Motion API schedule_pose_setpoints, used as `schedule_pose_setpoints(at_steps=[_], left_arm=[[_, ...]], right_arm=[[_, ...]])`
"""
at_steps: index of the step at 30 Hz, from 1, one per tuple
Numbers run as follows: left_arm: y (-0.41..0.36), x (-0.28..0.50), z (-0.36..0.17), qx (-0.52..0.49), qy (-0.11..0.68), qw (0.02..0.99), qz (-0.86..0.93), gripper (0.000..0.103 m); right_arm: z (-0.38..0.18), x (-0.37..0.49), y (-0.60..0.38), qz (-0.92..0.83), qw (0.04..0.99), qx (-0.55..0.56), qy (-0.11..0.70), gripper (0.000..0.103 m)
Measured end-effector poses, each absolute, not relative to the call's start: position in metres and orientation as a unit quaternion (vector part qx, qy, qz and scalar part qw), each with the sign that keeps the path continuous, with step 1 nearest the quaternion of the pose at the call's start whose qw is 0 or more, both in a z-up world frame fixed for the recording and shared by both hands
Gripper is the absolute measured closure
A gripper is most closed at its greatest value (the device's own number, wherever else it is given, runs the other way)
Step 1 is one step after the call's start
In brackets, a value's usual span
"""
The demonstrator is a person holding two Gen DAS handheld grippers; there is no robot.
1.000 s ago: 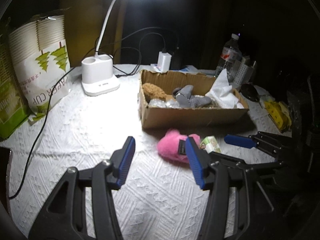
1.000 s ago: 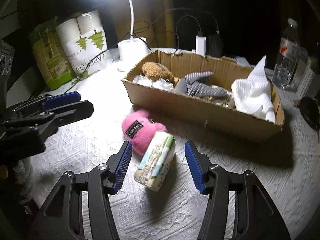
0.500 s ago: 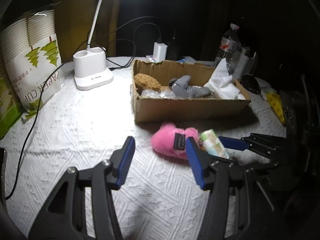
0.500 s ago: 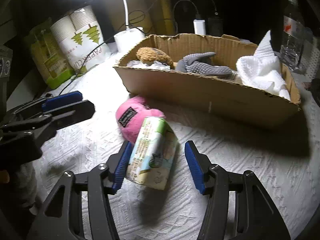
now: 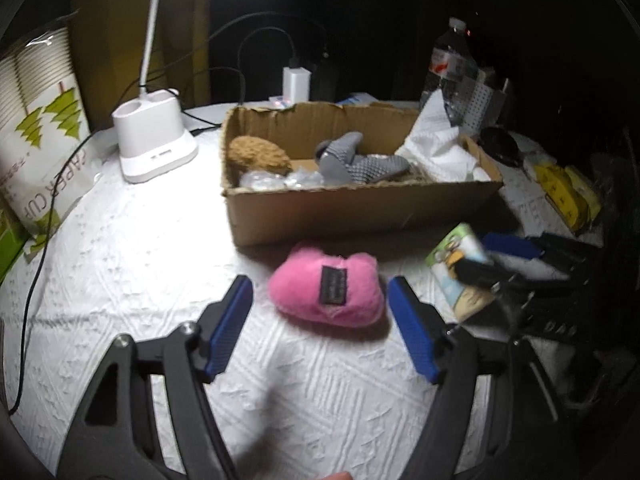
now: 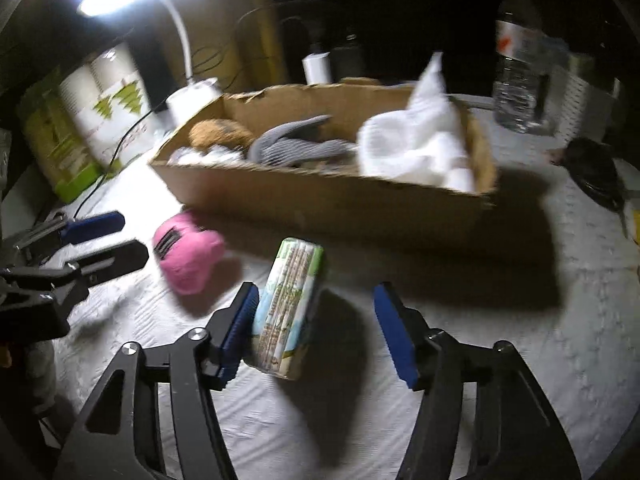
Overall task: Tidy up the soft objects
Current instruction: 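Grasp the pink plush heart with the left tool while the right tool grasps the tissue pack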
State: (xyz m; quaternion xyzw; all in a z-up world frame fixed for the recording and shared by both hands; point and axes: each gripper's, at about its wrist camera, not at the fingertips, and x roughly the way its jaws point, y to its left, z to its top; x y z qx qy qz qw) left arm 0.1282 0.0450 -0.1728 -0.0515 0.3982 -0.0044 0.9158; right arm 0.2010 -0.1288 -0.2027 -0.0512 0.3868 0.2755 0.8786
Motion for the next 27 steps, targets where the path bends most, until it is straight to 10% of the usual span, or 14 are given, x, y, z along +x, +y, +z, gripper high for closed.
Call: schedule_pose_setpoints(at_steps=[27], left_arm=[[0.03,0.174,-0.207,-0.017,0.454,0.891,0.0,0.03]], right_arm=[[-0.221,0.202,-0.129,0.269,0.868,-0.072,0.412,0.04]])
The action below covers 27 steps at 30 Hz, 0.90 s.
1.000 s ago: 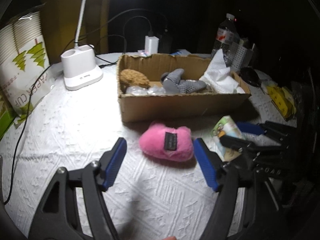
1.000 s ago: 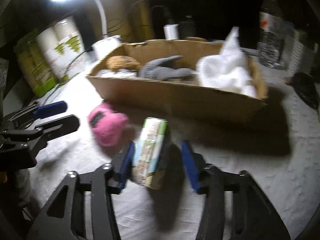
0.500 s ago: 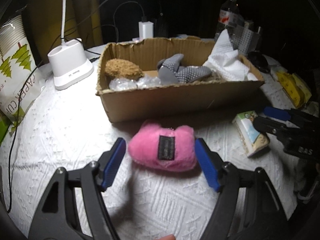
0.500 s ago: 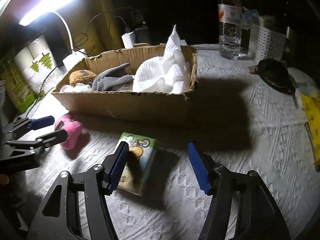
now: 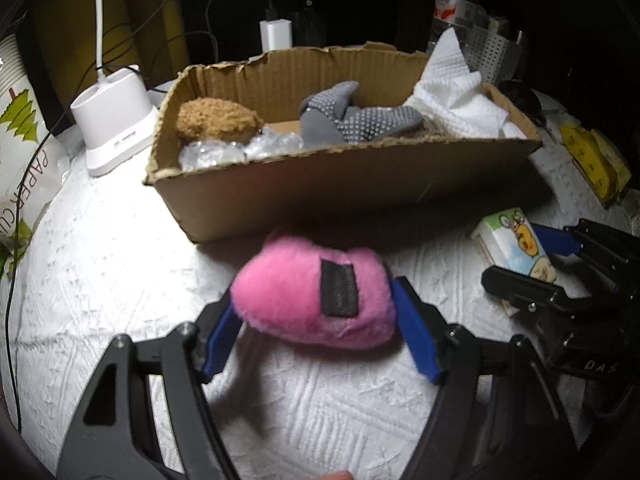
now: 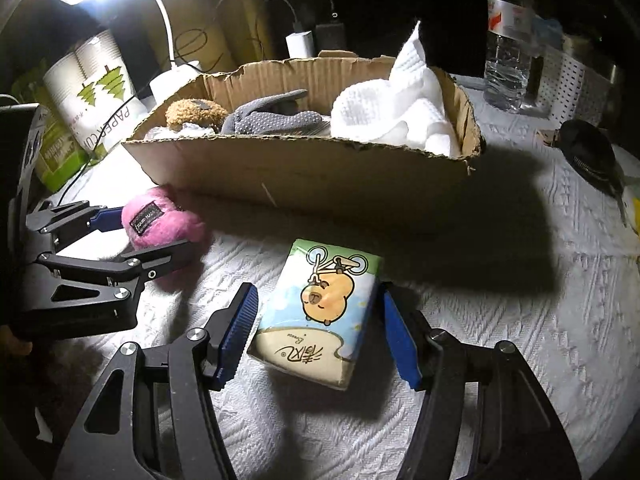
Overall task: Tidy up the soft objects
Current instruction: 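Grasp the pink plush heart with the left tool while the right tool grasps the tissue pack, then carry the pink plush with the left tool while the right tool carries the tissue pack into the box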
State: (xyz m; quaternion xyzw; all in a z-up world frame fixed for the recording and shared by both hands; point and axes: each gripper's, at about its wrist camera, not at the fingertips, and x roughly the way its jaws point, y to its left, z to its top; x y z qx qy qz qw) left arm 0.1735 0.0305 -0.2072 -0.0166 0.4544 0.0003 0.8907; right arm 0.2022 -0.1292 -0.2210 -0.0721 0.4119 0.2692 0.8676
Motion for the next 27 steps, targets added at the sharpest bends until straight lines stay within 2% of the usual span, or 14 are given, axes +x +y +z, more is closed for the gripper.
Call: schedule_pose_setpoints(at_steps=[4,6,10,27], left_arm=[[0.027,0.17,-0.206,-0.007,0.447,0.894,-0.007,0.033],[0.026,0.168,-0.205,-0.007,0.444,0.896,-0.014,0.042],[0.024,0.163,-0.201,-0.007,0.44,0.898,-0.021,0.046],[0.026,0.125,-0.154,-0.031,0.395,0.918,-0.024,0.046]], right_arm=[[-0.22,0.2,-0.13,0.272,0.867,-0.075,0.411,0.048],[-0.218,0.198,-0.129,0.276,0.866,-0.075,0.41,0.049],[-0.213,0.191,-0.132,0.279,0.868,-0.074,0.404,0.049],[-0.171,0.168,-0.137,0.303,0.879,-0.069,0.362,0.049]])
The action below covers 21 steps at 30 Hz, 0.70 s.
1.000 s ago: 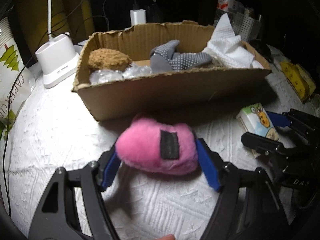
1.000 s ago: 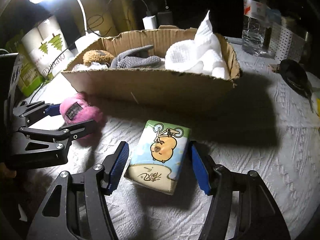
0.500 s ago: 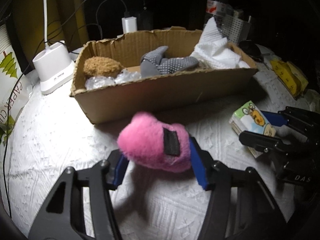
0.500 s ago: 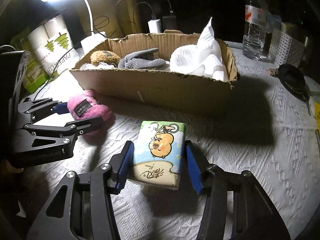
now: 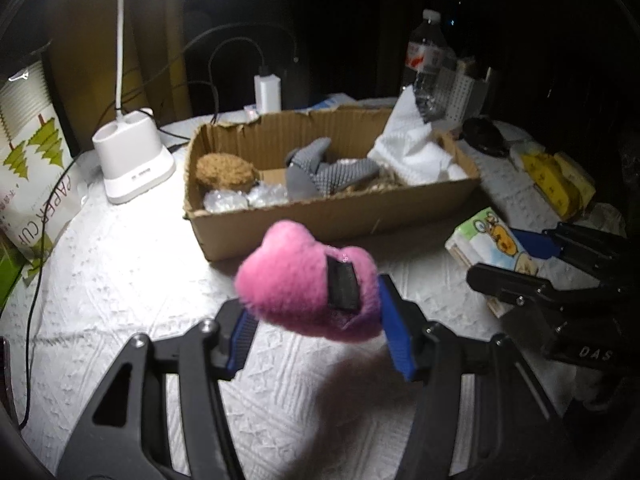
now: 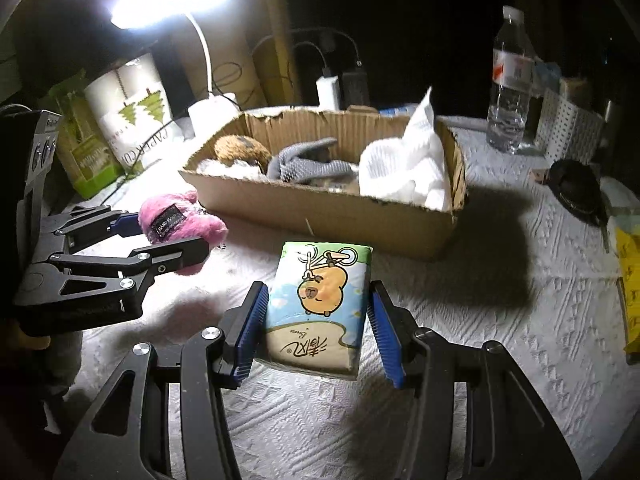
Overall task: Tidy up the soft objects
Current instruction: 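Carry the pink plush with the left tool while the right tool carries the tissue pack into the box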
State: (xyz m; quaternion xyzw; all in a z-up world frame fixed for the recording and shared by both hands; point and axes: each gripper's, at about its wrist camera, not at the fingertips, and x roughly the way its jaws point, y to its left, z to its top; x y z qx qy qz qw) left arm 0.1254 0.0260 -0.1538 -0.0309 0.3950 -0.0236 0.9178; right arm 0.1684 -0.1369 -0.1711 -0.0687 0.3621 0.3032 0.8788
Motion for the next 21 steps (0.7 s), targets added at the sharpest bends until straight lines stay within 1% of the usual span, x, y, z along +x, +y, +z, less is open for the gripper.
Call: schedule_pose_setpoints(at_steps=[21], left_arm=[[0.034,0.127,-0.104,-0.037,0.352,0.935,-0.017,0.046]], right_arm=[[-0.124,0.177,-0.138,0.311,0.893,-0.072,0.317,0.049]])
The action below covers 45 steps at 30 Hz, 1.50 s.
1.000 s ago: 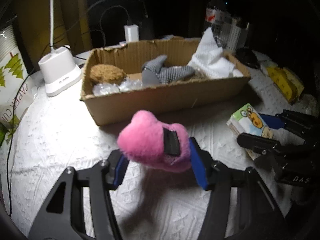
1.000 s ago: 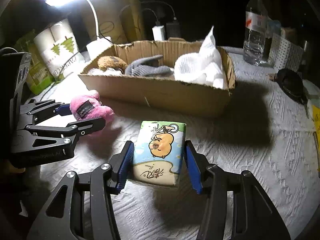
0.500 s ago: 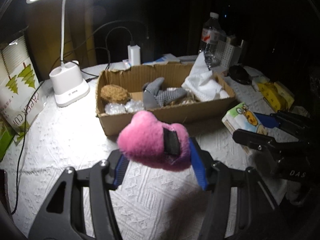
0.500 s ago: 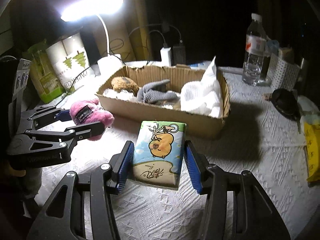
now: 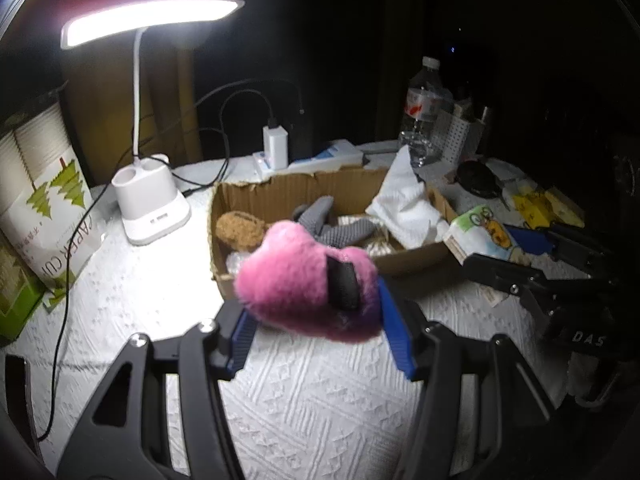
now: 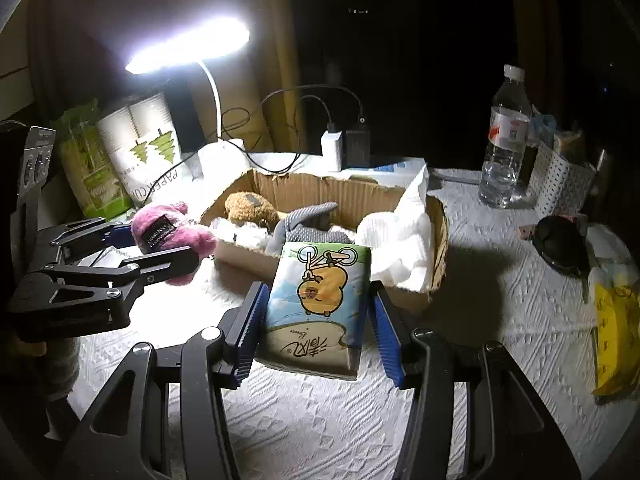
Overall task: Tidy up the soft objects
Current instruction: 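Carry the pink plush with the left tool while the right tool carries the tissue pack into the box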
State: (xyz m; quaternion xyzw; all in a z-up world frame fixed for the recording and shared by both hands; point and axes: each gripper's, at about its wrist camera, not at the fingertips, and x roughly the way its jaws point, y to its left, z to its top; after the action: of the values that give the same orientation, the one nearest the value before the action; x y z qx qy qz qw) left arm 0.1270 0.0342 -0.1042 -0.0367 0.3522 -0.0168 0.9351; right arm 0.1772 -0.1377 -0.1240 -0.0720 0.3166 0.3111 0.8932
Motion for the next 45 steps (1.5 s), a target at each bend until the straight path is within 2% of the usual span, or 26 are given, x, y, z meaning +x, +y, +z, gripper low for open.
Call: schedule_pose_setpoints(at_steps=[26,45], left_arm=[[0.046,0.174,-0.085,-0.042,0.33,0.943,-0.014,0.045],[0.057,0.228,-0.118,-0.065,0.349,0.935,-0.017,0.045]], right_arm=[[-0.112,0.232,-0.13,0.313,0.897,-0.069,0.305,0.049],[-0.126,0.28,-0.116,0.304,0.897,-0.057,0.316,0.049]])
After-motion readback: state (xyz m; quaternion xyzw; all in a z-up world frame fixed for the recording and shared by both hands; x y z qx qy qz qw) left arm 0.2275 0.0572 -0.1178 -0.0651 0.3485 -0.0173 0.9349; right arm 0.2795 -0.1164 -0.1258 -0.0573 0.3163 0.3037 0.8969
